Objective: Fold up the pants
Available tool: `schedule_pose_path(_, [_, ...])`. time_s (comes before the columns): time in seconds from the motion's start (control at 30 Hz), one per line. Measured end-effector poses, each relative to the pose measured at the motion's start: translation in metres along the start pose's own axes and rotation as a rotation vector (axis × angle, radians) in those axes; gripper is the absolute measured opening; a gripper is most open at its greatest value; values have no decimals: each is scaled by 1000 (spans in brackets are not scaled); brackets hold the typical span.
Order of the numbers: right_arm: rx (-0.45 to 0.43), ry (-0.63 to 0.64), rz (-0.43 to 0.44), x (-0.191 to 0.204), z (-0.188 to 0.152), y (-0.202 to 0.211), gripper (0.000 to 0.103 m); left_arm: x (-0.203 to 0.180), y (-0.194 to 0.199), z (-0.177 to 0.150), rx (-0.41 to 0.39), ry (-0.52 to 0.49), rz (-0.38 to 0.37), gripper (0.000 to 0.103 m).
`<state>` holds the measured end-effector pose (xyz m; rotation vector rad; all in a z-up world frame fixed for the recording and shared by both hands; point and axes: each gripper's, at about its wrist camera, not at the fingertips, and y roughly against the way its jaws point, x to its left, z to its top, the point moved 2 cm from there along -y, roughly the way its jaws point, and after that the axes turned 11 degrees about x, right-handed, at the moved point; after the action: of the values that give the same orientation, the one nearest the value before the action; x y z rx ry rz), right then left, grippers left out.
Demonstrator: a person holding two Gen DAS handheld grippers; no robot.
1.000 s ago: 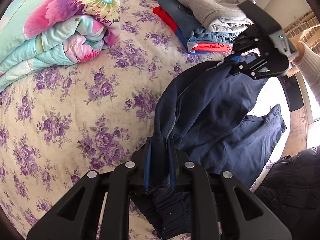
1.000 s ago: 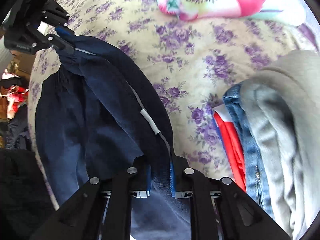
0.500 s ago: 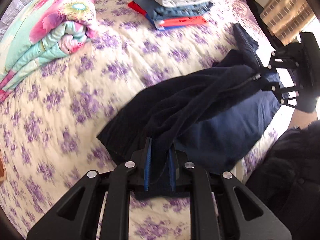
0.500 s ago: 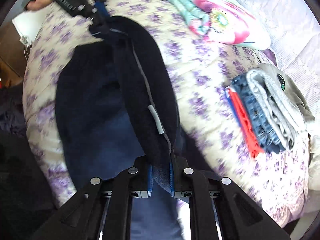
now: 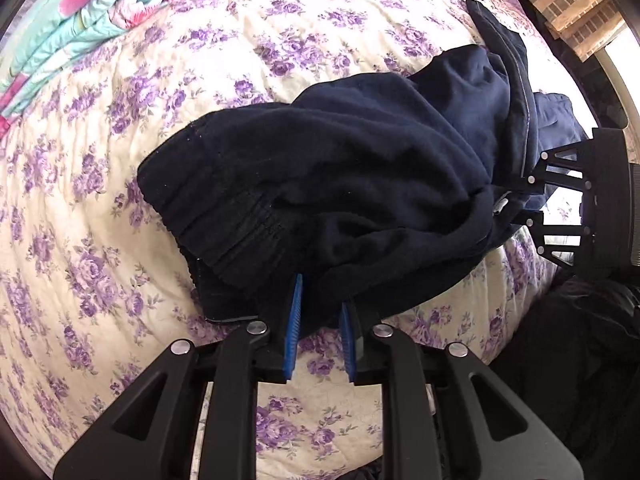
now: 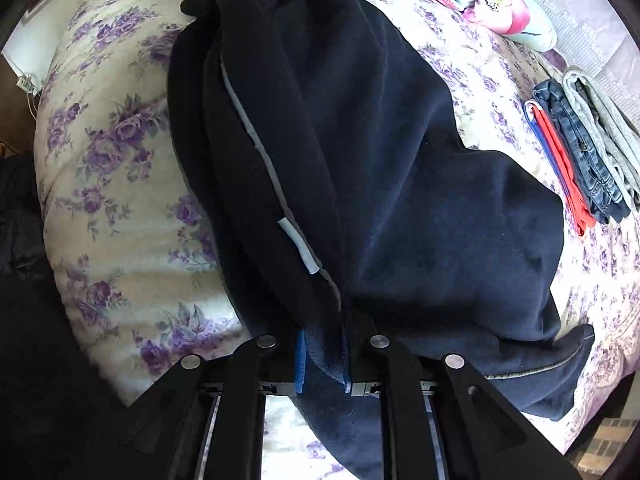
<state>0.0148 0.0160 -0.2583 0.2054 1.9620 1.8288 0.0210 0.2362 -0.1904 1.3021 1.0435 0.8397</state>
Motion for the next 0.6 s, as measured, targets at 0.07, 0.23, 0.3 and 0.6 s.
schedule_pose_path(0.07, [-8, 21, -16, 1, 0, 2, 18, -5, 8, -10, 2, 1, -9, 38])
schedule_pose_path(0.23, [-39, 19, 18, 6, -6, 15, 32, -9, 48, -41, -118, 44, -84, 57])
schedule_pose_path(0.3, [-49, 1, 54, 11, -12, 24, 34, -5, 67, -39, -234, 117, -163, 58])
schedule_pose_path(0.6, [-118, -115, 388, -41, -11, 81, 20, -2, -25, 5, -155, 410, -225, 59])
